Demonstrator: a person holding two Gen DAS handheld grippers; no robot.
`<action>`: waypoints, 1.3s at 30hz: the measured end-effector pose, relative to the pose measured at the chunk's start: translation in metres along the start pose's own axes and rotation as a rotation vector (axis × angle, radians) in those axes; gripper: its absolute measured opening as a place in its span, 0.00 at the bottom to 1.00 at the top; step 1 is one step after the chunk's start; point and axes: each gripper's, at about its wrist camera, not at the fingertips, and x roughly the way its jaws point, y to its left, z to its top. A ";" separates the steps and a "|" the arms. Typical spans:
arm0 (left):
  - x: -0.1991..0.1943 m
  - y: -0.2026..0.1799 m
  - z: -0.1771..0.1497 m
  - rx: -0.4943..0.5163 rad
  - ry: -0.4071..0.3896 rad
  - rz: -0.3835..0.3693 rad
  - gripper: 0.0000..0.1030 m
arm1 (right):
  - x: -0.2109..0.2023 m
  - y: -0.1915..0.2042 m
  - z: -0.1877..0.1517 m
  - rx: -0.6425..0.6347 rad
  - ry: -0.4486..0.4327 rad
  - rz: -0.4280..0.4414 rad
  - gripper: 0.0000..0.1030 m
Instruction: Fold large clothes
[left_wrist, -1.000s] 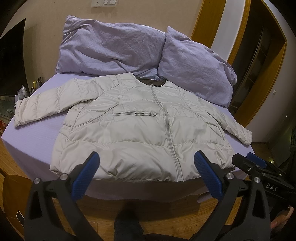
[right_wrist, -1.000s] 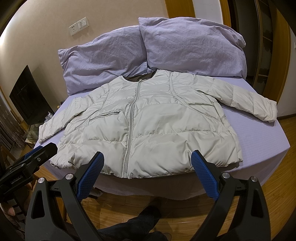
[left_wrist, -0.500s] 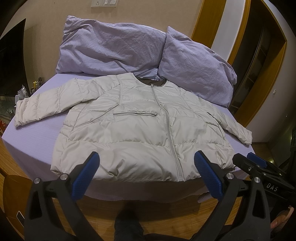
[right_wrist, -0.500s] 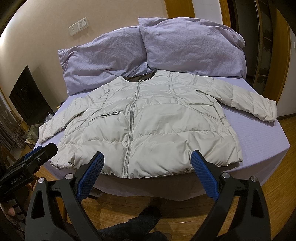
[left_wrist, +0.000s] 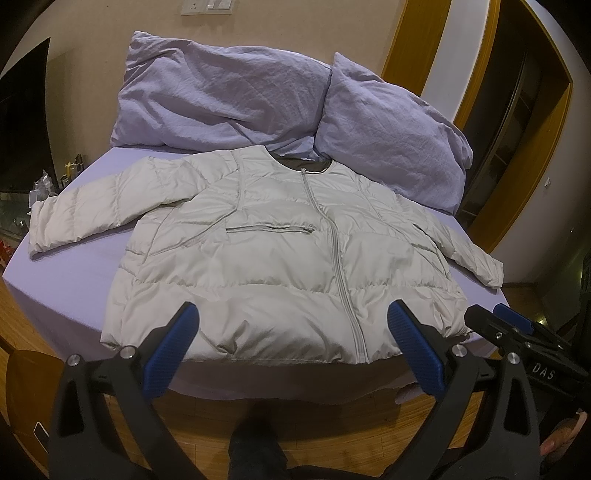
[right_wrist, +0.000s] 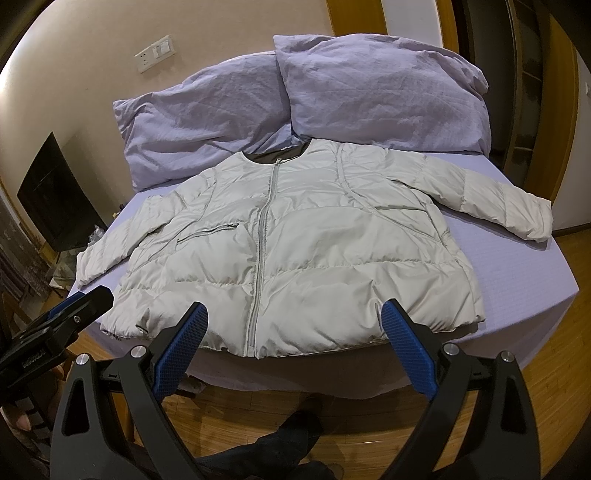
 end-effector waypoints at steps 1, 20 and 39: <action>0.000 0.000 0.000 0.000 0.000 0.000 0.98 | 0.002 -0.002 0.002 0.001 0.001 -0.001 0.94; 0.062 0.025 0.028 0.001 0.072 0.096 0.98 | 0.054 -0.097 0.037 0.212 0.059 -0.160 0.94; 0.151 0.050 0.075 0.024 0.164 0.225 0.98 | 0.109 -0.357 0.072 0.797 0.103 -0.559 0.91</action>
